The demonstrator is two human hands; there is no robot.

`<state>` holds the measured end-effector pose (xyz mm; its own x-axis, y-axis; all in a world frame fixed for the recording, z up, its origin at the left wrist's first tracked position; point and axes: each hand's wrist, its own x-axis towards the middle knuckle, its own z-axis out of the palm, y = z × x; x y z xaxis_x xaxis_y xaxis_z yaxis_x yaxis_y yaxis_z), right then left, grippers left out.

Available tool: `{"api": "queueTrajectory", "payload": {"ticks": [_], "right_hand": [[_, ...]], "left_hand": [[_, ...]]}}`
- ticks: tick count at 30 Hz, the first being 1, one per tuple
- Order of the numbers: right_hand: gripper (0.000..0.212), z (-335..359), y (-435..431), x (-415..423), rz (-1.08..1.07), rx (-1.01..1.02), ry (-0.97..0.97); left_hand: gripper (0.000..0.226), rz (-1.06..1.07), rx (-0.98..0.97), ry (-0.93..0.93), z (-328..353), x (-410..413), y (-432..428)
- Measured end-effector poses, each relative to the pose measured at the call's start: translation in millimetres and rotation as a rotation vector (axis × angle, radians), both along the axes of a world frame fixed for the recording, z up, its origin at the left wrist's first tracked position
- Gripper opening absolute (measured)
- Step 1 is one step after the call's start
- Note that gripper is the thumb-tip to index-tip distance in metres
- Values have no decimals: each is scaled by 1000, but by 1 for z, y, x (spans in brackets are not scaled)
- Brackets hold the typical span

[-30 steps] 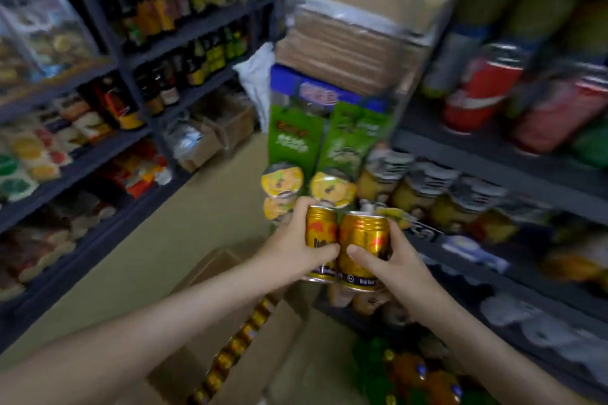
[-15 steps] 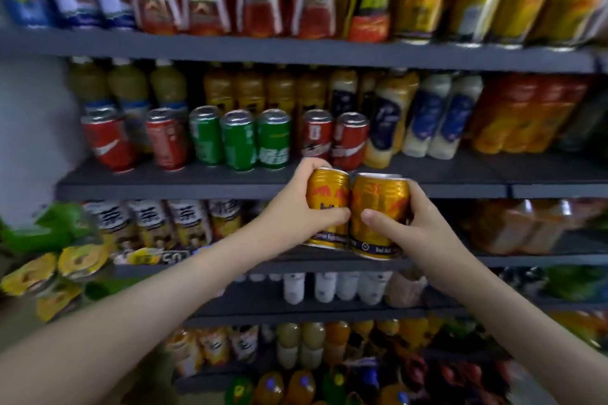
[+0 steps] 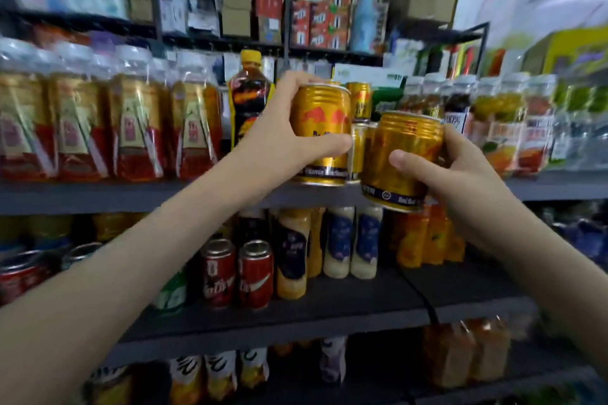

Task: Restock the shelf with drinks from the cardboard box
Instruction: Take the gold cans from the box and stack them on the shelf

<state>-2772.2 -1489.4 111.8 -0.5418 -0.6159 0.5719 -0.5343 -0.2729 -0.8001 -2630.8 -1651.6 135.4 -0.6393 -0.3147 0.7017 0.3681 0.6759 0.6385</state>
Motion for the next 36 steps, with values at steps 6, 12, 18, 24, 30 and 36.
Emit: {"api": "queueTrajectory", "payload": {"ticks": [6, 12, 18, 24, 30, 36], "right_hand": [[53, 57, -28, -87, -65, -102, -45], [54, 94, -65, -177, -75, 6, -47], [58, 103, -110, -236, -24, 136, -14], [64, 95, -152, -271, -51, 269, 49], [66, 92, -173, -284, -48, 333, 48], [76, 90, -178, -286, -89, 379, 75]], "left_hand": [[57, 40, 6, 99, 40, -54, -24], [62, 136, -6, 108, 50, -108, -37], [62, 231, 17, 143, 56, -134, -42], [62, 320, 42, 168, 55, -138, -50], [62, 363, 68, 166, 48, -134, -57], [65, 370, 99, 141, 39, -132, -64]]}}
